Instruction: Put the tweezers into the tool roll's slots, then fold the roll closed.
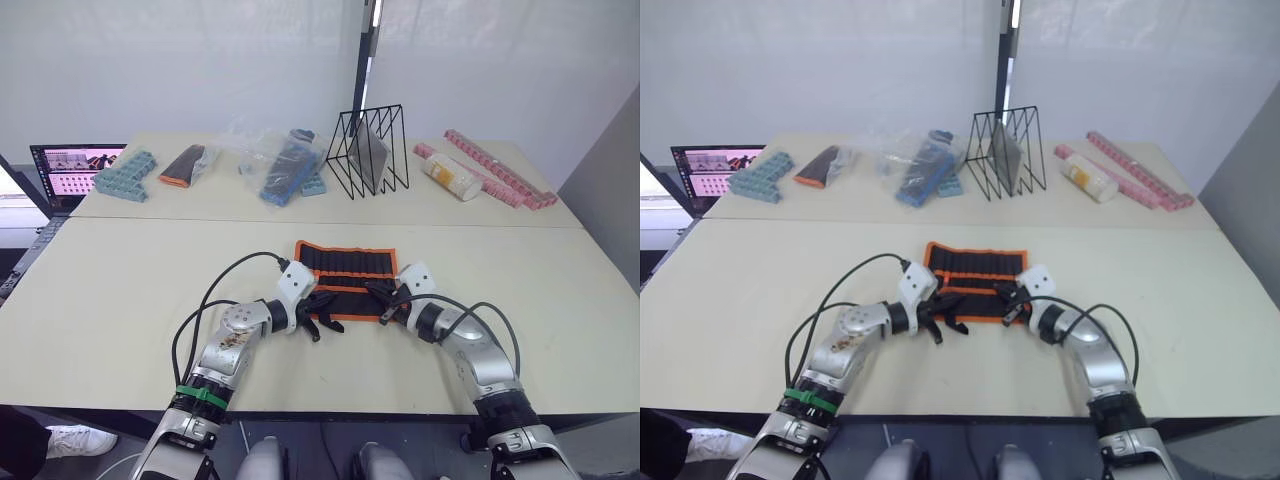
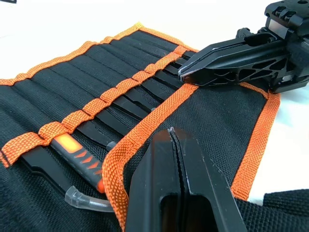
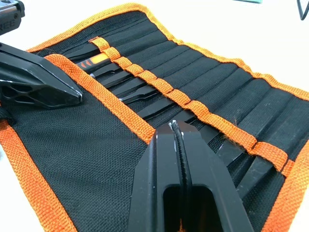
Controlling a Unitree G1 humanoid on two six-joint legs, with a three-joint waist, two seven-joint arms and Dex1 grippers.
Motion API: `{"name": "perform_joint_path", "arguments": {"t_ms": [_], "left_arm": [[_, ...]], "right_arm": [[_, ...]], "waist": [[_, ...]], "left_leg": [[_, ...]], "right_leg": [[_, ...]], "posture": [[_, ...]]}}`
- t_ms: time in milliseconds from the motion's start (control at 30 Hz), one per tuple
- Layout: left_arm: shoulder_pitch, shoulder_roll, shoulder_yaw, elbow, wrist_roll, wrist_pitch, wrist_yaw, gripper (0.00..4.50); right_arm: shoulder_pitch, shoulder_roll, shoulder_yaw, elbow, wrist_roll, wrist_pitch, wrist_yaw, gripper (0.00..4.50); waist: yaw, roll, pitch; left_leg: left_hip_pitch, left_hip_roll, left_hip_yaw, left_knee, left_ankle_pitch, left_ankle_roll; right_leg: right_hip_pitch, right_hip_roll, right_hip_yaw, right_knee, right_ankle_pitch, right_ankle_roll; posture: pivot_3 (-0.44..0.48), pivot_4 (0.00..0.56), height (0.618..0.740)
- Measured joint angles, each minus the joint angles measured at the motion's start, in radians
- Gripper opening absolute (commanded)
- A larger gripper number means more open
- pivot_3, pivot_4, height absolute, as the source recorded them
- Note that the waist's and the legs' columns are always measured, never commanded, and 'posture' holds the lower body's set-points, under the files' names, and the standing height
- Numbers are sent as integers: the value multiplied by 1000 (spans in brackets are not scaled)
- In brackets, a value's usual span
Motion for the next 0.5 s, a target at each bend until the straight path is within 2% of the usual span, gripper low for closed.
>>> {"name": "perform_joint_path", "arguments": {"t_ms": [167, 300, 500], "left_arm": [[17, 2, 3, -10, -11, -23, -21, 9], [20, -6, 3, -10, -14, -26, -23, 9], [20, -11, -1, -9, -12, -32, -27, 9]], "right_arm": [[41, 16, -73, -81, 103, -12, 56, 13], [77, 10, -15, -176, 99, 6, 116, 13], [95, 9, 59, -149, -5, 43, 64, 13]], "waist": [[-3, 0, 0], [-7, 0, 0], [-3, 0, 0]], "left_leg": [[-3, 0, 0, -1, 0, 0], [-2, 0, 0, -2, 0, 0], [-3, 0, 1, -2, 0, 0]], "right_leg": [[-4, 0, 1, 0, 0, 0], [-4, 0, 1, 0, 0, 0], [-4, 0, 1, 0, 0, 0]], "posture": [[0, 150, 685], [0, 150, 685], [0, 150, 685]]}}
